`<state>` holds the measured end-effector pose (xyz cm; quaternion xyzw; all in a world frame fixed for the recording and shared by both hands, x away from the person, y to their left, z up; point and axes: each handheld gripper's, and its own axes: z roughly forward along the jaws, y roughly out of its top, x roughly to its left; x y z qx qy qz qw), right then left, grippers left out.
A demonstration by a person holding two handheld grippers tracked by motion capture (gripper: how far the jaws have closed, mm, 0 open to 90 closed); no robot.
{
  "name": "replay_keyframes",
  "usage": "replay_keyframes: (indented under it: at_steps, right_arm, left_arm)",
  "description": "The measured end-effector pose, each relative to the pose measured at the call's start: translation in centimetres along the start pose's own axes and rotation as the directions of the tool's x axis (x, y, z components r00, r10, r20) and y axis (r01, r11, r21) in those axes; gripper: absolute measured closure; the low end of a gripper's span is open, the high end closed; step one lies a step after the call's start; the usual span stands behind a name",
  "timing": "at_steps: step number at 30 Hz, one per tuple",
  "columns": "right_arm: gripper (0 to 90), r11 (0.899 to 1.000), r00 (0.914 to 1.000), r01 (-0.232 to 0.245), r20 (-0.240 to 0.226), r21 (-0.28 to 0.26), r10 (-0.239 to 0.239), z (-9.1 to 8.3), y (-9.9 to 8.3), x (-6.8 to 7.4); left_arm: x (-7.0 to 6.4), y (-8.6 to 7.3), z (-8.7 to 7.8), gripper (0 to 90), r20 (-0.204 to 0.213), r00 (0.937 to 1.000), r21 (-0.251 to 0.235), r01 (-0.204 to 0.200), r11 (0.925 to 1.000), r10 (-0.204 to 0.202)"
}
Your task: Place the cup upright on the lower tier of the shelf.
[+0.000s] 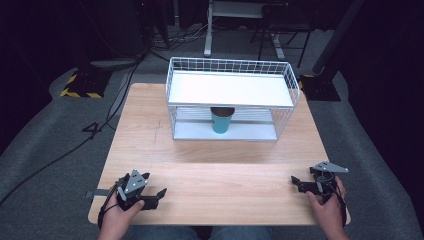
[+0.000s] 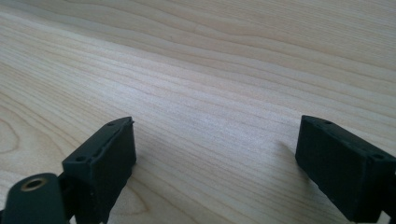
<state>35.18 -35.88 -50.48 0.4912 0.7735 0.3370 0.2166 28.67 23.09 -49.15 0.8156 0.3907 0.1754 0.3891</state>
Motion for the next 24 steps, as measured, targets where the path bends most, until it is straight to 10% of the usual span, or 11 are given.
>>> replay_keyframes:
  at_steps: [10,24]
  right_arm:
    - [12.4,1.0,1.0,0.001,0.0,0.0,-0.001,0.0,0.0,0.0]
    - [12.4,1.0,1.0,0.0,-0.001,0.001,0.0,0.0,0.0,0.0]
  left_arm:
    - [0.3,-0.9,0.8,17.1,-0.01,0.9999,0.102,0.006,0.9947,-0.005]
    - [0.6,-0.6,1.3,10.8,-0.013,0.9999,0.129,0.011,0.9916,-0.01]
